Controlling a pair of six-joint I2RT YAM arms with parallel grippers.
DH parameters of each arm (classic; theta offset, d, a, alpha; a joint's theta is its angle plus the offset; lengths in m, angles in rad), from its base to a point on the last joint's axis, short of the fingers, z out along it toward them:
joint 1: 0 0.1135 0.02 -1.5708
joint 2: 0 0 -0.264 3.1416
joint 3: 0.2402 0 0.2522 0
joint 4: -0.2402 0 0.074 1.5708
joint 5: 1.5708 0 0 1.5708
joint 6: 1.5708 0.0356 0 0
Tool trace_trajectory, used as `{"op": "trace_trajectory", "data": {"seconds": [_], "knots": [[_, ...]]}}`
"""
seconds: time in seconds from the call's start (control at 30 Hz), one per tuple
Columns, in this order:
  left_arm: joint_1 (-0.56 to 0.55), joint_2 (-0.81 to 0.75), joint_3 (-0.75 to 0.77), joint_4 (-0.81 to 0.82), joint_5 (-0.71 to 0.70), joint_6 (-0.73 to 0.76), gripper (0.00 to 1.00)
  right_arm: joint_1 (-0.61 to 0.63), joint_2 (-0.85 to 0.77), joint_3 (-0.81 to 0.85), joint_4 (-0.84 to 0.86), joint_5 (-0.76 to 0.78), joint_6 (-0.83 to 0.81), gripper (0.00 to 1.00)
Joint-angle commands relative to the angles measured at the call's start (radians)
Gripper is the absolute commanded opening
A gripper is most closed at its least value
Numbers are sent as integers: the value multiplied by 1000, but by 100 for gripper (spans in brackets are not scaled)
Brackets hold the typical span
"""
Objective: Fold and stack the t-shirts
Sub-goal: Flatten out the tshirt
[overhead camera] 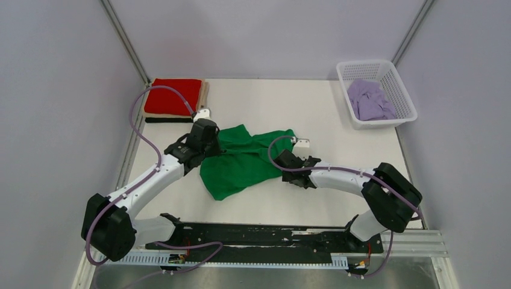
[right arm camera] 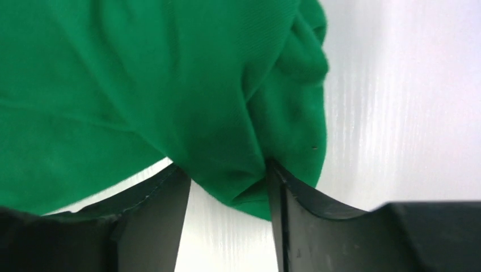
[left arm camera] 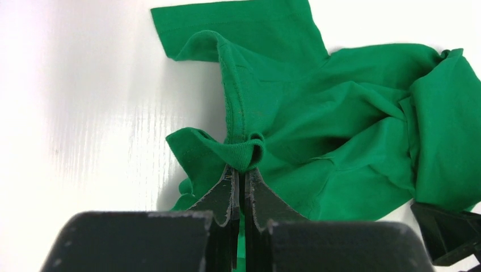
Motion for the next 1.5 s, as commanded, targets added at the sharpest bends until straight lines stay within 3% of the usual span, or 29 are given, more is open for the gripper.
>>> {"op": "trace_trajectory", "data": {"seconds": [0.0, 0.1, 0.13, 0.17, 0.6, 0.77, 0.83, 0.93, 1.03, 1.3, 1.43, 1.47], "knots": [[0, -39, -6, -5, -49, 11, 0, -28, 43, 44, -14, 133, 82, 44], [0, -51, -2, -12, -80, 19, 0, -46, 14, 43, -30, 152, 93, 8], [0, -59, 6, -20, -89, 24, 0, -46, -21, 45, -32, 166, 86, 1], [0, -65, 11, -25, -108, 27, 0, -47, -64, 45, -34, 175, 75, 0], [-1, -345, 223, -41, -100, 145, 0, -118, -816, 152, 29, -10, -219, 0], [-1, -492, 328, -36, -81, 175, 0, -118, -981, 227, 48, -57, -258, 0], [-1, -542, 359, -33, -34, 182, 0, -118, -1028, 258, 44, -159, -267, 0], [0, -601, 363, 0, 89, 174, 0, -118, -1058, 289, 26, -264, -262, 0], [1, -612, 335, 35, 138, 156, 0, -118, -1060, 283, -1, -275, -245, 0], [-1, -339, 277, -94, -5, 86, 0, -118, -946, 119, -158, 65, -88, 0], [-1, -184, 139, -68, 8, 20, 9, -136, -801, -36, -238, 91, 72, 0], [-1, -156, 95, -55, 14, -1, 19, -147, -763, -73, -246, 67, 107, 0]]}}
